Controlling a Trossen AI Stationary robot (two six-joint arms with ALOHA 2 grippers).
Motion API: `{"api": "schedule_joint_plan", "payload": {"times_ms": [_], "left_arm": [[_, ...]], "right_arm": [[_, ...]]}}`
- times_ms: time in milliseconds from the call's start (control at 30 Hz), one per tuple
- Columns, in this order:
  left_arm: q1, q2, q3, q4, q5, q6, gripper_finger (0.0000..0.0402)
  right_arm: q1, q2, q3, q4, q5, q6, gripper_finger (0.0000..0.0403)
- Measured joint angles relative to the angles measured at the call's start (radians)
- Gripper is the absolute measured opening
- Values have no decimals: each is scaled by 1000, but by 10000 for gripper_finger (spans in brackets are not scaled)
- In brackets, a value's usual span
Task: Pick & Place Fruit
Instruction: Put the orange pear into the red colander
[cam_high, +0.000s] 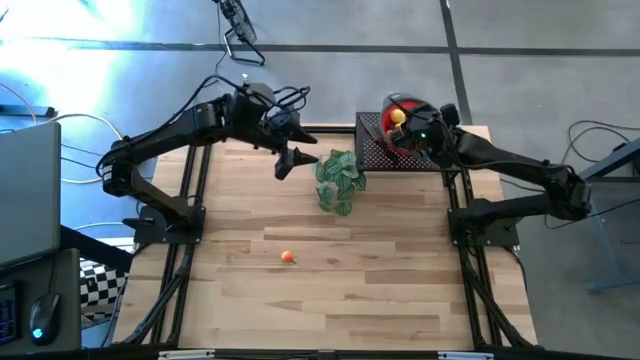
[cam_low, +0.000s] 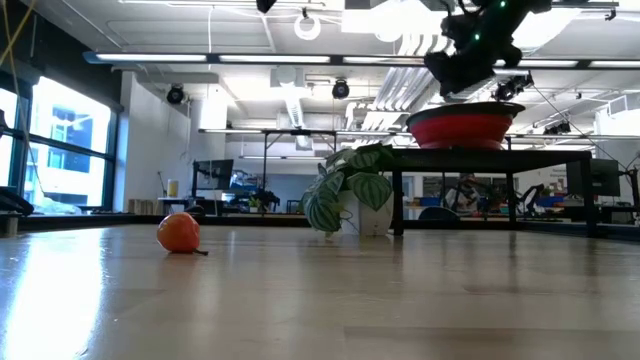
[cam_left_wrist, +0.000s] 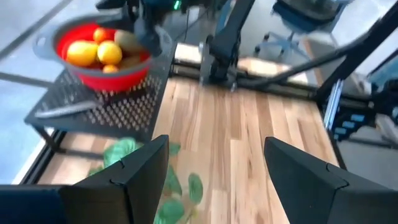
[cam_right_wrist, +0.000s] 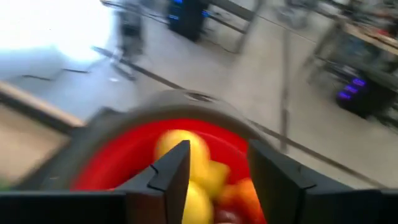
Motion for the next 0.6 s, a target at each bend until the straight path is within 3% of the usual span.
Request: {"api": "schedule_joint_plan", "payload": {"times_ms": [133, 400, 600], "left_arm": [[0, 0, 0, -94, 0, 17, 260], [-66, 1, -87, -187, -22, 73, 233], [-173, 0, -227, -152, -35, 113, 181]], "right_arm": [[67, -21, 0, 61, -146, -44, 157], [204, -38, 0, 162, -537, -79, 123], [278, -38, 0, 162, -660, -79, 101]]}}
